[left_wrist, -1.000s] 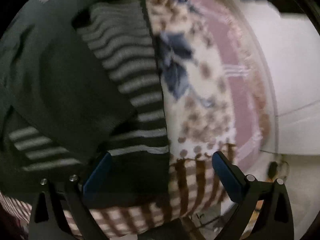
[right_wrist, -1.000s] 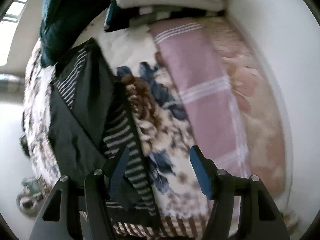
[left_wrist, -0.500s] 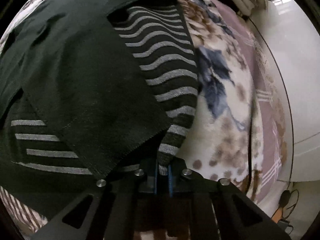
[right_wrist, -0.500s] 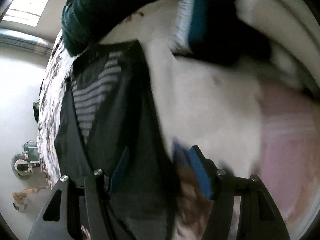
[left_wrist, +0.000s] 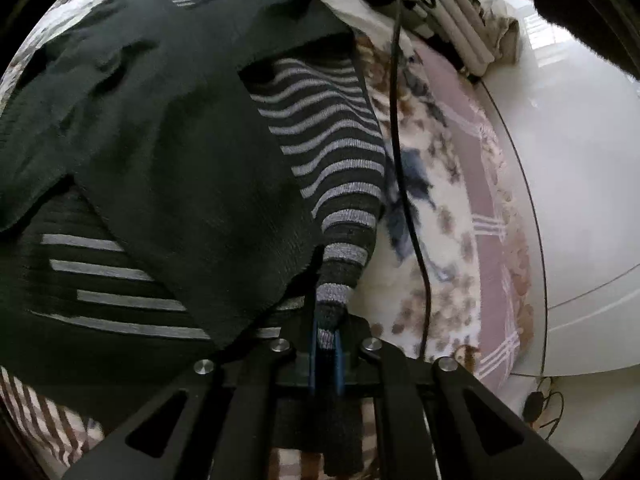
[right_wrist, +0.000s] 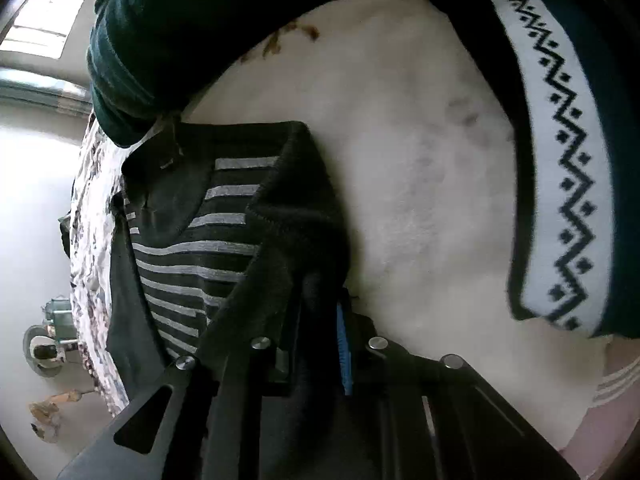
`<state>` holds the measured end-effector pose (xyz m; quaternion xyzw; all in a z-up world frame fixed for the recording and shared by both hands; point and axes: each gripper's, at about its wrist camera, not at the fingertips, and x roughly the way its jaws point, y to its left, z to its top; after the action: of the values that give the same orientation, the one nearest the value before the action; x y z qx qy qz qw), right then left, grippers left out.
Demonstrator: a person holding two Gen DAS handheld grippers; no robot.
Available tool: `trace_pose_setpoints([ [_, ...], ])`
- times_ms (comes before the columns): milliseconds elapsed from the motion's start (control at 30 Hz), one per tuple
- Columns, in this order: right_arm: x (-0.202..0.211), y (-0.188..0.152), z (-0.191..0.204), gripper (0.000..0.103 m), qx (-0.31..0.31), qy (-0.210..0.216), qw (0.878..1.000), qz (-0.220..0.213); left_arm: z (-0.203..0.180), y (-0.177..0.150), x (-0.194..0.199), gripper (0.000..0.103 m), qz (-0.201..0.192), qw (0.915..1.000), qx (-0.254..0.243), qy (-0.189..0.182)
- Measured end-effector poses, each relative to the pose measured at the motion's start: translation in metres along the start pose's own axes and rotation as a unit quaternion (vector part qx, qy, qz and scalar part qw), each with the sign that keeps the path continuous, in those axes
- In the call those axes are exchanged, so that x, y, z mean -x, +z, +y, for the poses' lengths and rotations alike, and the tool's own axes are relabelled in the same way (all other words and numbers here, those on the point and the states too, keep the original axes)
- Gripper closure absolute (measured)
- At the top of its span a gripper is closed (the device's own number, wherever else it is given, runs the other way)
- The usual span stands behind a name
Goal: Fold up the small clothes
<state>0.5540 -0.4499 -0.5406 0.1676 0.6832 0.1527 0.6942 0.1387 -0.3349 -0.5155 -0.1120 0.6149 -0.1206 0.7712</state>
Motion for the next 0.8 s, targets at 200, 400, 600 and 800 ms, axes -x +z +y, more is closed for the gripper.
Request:
trace_pose_setpoints([
  [200,0.016,0.0,-0.032,0.07,-0.055,0.037,0.997,-0.028,0.02,0.005,0.001,0.099,-0.002,0.9998,0.02,-0.003],
  [400,0.0,-0.004,-0.03,0.07,-0.028,0.0,1.0,0.001,0.03,0.01,-0.003,0.099,0.006,0.9991,0.041,-0.008],
  [600,0.02,-0.002,-0.031,0.07,-0.016,-0.035,0.999,-0.027,0.033,0.013,-0.001,0.099,0.007,0.9987,0.048,-0.013],
  [800,-0.009,-0.002,-0.027,0.059,0.004,-0.021,1.0,0.019,0.033,0.015,-0.001,0.099,0.008,0.9985,0.054,-0.012],
])
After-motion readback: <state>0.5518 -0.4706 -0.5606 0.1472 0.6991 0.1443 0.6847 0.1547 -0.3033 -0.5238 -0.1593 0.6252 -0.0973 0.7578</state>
